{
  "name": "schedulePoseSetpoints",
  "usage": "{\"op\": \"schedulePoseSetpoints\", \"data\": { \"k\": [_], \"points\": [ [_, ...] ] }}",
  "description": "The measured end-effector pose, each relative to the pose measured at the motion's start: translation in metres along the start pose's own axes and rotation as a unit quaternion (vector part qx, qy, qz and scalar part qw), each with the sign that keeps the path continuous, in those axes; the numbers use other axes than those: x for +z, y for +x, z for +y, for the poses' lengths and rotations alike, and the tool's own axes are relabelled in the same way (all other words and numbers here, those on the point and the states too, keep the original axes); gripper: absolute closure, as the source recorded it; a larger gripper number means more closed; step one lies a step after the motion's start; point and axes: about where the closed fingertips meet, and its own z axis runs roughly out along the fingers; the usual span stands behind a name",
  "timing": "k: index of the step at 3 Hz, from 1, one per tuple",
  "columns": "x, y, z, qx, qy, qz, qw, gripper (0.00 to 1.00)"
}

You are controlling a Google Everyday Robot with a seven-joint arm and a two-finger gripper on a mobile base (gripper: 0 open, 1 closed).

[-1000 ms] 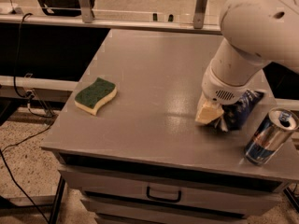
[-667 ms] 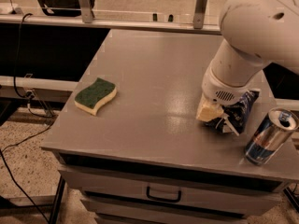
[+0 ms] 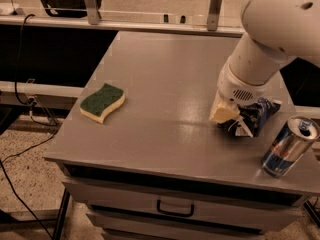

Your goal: Move blue chip bag near sponge

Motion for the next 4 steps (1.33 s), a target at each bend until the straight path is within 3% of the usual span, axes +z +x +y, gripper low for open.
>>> {"op": "schedulePoseSetpoints", "data": {
  "k": [1, 2, 3, 4],
  "points": [
    [-0.027, -0.013, -0.019, -0.019, 0.026, -0.033, 0.999, 1.0],
    [-0.058, -0.031, -0.037, -0.04, 0.054, -0.086, 0.994, 1.0],
    [-0.072, -0.048, -0.039, -0.05, 0.063, -0.132, 0.988, 1.0],
    [-0.077, -0.074, -0.033, -0.065, 0.06, -0.183, 0.9792, 1.0]
  ]
}}
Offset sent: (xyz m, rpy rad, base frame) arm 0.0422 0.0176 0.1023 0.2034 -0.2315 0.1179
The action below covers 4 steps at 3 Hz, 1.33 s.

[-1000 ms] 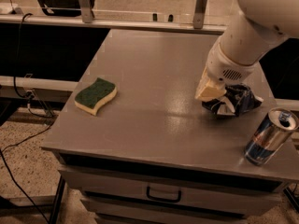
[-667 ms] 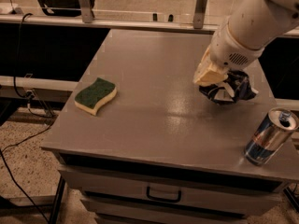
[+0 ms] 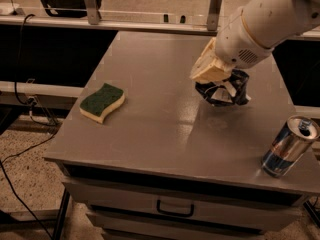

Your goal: Move blue chip bag near sponge

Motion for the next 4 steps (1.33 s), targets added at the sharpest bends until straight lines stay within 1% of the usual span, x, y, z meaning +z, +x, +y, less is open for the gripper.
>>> {"op": "schedulePoseSetpoints", "data": {
  "k": [1, 2, 3, 4],
  "points": [
    [0.015, -0.028, 0.009, -0.013, -0.014, -0.052, 0.9985, 1.0],
    [0.035, -0.063, 0.021, -0.029, -0.026, -0.112, 0.993, 1.0],
    [0.05, -0.091, 0.032, -0.053, -0.014, -0.16, 0.9857, 1.0],
    [0.061, -0.112, 0.04, -0.071, 0.0, -0.191, 0.9791, 1.0]
  ]
}}
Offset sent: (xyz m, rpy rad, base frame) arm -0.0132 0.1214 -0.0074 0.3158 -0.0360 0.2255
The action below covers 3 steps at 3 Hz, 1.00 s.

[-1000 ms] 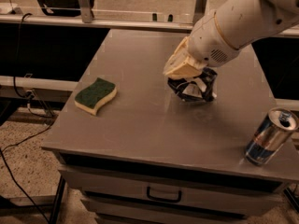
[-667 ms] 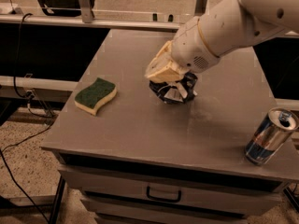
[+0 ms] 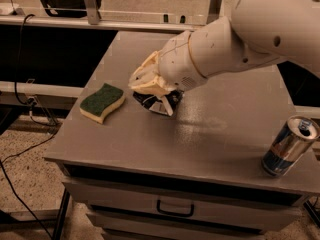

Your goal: Move blue chip bag near sponge

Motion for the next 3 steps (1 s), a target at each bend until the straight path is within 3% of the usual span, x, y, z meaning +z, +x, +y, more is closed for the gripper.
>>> {"op": "schedulePoseSetpoints", "data": {
  "k": [2, 3],
  "points": [
    [0.026, -0.023, 0.011, -0.017, 0.017, -0.031, 0.9992, 1.0],
    [0.026, -0.026, 0.011, -0.019, 0.018, -0.03, 0.9992, 0.82]
  ]
}}
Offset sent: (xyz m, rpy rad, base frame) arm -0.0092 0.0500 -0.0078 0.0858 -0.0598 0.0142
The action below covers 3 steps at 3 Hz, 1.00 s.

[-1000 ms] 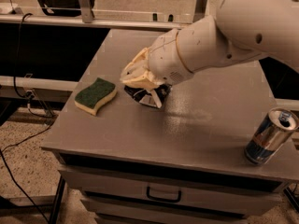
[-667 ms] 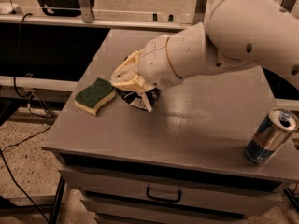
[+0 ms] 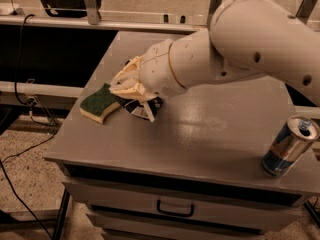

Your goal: Move blue chip bag near sponge

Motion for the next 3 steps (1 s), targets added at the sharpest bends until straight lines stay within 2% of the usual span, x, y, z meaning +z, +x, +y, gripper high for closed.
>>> {"op": "schedulePoseSetpoints", "data": {
  "k": [3],
  "points": [
    [0.0001, -0.0084, 0.002, -0.008, -0.001, 0.0, 1.0, 0.12]
  ]
}}
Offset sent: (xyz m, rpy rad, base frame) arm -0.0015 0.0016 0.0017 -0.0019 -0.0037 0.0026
